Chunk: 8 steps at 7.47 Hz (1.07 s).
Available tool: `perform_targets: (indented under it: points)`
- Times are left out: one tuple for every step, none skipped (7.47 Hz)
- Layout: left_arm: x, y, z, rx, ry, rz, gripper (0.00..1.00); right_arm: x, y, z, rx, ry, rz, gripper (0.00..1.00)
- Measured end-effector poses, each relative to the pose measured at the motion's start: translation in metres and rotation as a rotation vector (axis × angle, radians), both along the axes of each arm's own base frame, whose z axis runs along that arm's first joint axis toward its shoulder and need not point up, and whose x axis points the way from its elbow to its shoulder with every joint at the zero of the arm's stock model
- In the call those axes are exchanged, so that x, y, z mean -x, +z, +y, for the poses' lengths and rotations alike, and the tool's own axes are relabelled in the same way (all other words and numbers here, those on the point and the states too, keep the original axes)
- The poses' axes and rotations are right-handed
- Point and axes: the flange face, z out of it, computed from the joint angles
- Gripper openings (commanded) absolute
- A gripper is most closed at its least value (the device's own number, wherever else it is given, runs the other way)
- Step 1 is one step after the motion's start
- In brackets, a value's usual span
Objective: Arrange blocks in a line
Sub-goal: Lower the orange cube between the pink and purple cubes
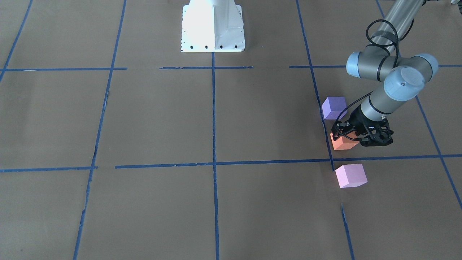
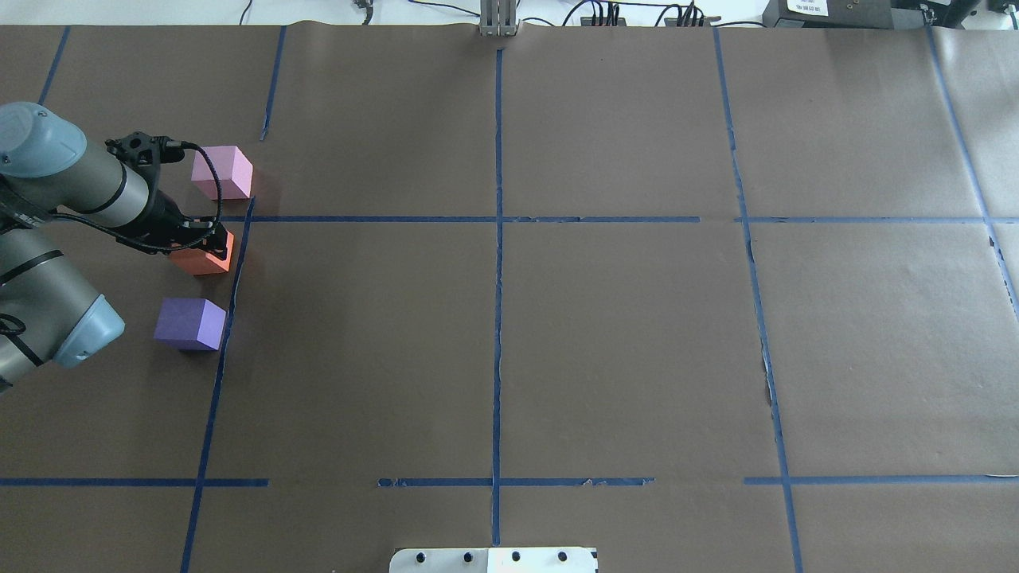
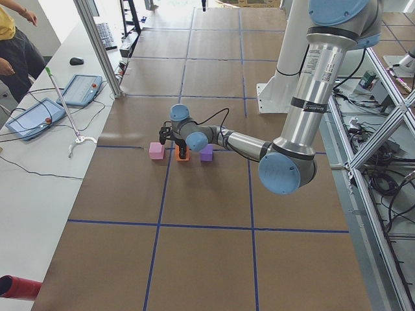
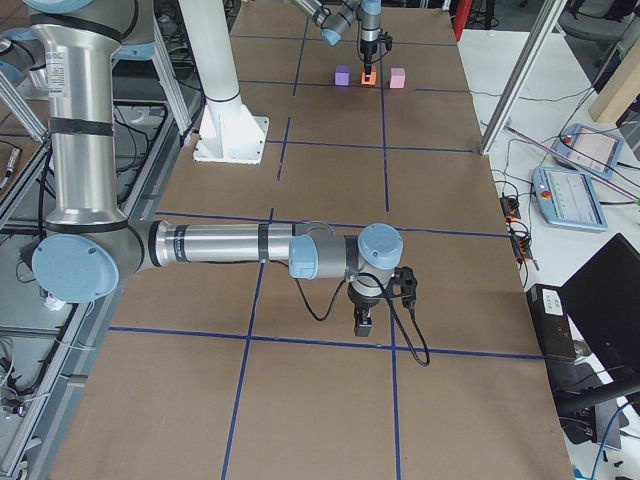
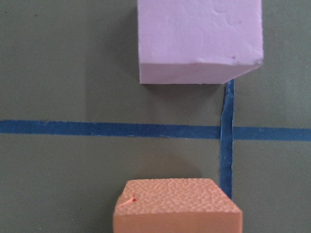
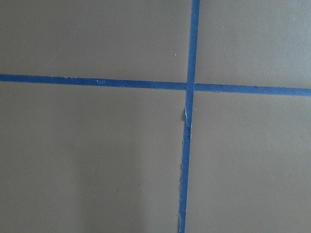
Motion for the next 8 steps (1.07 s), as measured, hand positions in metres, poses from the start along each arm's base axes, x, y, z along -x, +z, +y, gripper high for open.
perform_targets:
  points:
    - [-0.0003,0.0005,0.0001,0.000,0.001,0.000,0.27,0.0000,0.0000,0.0000,0.000,0.000,0.000,1.00]
    - [-0.0007,0.0008,0.0002,0.000,0.001,0.000,0.38,0.0000,0.0000,0.0000,0.000,0.000,0.000,1.00]
    - [-0.0018,0.0009,0.0005,0.000,0.003,0.000,0.49,0.0000,0.0000,0.0000,0.000,0.000,0.000,1.00]
    - [-0.0034,0.0013,0.0012,0.000,0.005,0.000,0.57,0.0000,0.0000,0.0000,0.000,0.000,0.000,1.00]
    - [-0.0052,0.0019,0.0018,0.000,0.008,-0.001,0.75,0.0000,0.0000,0.0000,0.000,0.000,0.000,1.00]
    - [-0.0066,0.0026,0.0023,0.001,0.011,-0.002,0.83,0.0000,0.0000,0.0000,0.000,0.000,0.000,1.00]
    - [-0.0077,0.0042,0.0030,0.004,0.013,-0.005,0.99,0.0000,0.0000,0.0000,0.000,0.000,0.000,1.00]
    - [-0.0077,0.0041,0.0029,0.002,0.013,-0.005,1.00,0.0000,0.0000,0.0000,0.000,0.000,0.000,1.00]
